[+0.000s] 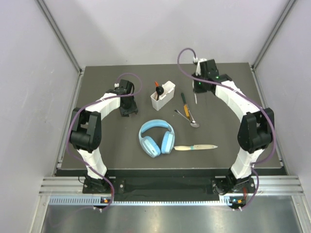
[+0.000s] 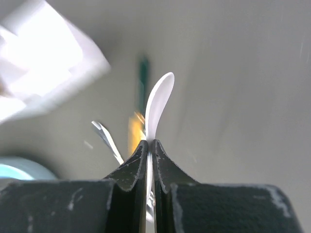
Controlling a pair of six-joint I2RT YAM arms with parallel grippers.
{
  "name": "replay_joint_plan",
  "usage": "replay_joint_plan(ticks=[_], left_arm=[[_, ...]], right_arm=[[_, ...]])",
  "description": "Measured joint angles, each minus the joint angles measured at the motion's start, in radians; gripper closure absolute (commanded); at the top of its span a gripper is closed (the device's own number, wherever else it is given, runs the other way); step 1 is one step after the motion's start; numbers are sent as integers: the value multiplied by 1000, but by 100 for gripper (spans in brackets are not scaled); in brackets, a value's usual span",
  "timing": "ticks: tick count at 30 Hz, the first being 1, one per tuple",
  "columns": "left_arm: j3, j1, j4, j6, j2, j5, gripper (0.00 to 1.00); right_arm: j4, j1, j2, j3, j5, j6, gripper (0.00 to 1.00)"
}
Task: Sort the eating utensils into containers
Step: Pick up the spoon from the center of the board, then place the spoon in the storage box.
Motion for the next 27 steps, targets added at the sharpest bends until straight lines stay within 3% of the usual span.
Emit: replay_joint_plan(ticks=[7,15,27], left_arm=[[0,0,-1,0,0,0,48],[0,0,-5,1,0,-5,48],[0,0,-9,1,0,-17,48]], right_arm=[[98,54,92,292,-120,42,100],[191,144,325,481,-196,106,100],[272,167,370,399,-200,133,100]])
